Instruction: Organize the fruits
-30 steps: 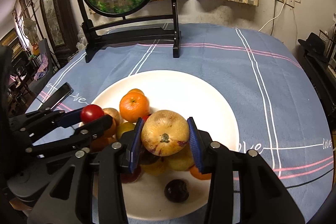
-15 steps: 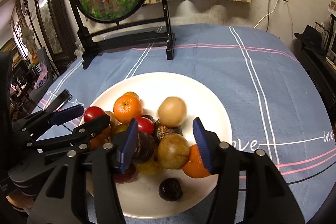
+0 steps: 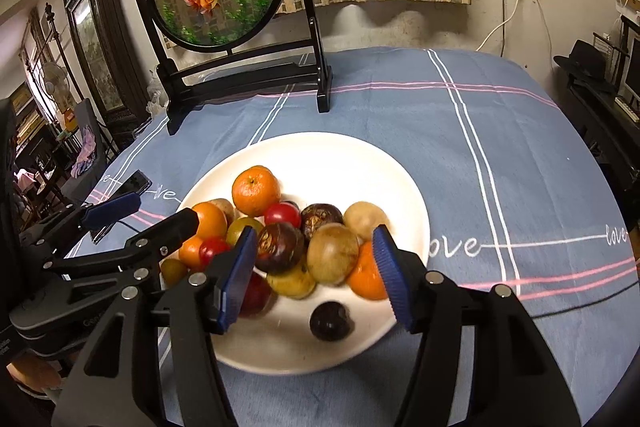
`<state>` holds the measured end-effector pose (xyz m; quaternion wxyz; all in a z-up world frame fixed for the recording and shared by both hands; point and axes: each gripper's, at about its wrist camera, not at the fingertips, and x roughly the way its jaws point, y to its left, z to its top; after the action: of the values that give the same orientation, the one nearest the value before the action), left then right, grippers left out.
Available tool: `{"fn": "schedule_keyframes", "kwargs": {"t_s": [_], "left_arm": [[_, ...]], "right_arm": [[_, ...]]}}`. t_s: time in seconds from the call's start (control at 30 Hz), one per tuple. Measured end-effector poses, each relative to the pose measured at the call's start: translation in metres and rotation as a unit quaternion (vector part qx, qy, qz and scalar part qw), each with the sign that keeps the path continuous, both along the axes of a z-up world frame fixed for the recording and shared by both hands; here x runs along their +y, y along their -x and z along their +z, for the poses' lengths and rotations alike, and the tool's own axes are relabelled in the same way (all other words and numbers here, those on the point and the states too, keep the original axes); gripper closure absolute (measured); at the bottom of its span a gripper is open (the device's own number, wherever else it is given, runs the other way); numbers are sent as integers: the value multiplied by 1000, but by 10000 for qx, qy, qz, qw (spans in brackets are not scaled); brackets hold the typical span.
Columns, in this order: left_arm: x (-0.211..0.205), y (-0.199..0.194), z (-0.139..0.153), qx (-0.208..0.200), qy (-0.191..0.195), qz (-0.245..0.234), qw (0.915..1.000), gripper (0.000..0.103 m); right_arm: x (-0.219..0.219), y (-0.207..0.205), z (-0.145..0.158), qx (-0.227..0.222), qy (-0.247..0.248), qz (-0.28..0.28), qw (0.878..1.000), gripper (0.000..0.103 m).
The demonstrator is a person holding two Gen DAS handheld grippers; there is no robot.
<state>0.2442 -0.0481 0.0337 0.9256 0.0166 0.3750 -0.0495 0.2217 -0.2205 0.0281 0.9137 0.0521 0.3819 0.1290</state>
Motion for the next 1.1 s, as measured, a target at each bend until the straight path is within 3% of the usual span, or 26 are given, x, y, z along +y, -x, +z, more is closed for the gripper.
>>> {"fn": "schedule_keyframes", "kwargs": {"t_s": [0.23, 0.73, 1.1], "left_arm": [[0, 33, -1, -65, -247, -148, 9996, 15], [17, 104, -5, 9, -47, -4, 10000, 11], [33, 129, -19, 171, 111, 217, 9996, 11]], "right_arm": [[-2, 31, 2, -33, 52, -45, 10000, 42], [-9, 102, -9, -21, 526, -327, 9981, 38], [-8, 136, -19, -59, 740, -404, 9964, 35]]}}
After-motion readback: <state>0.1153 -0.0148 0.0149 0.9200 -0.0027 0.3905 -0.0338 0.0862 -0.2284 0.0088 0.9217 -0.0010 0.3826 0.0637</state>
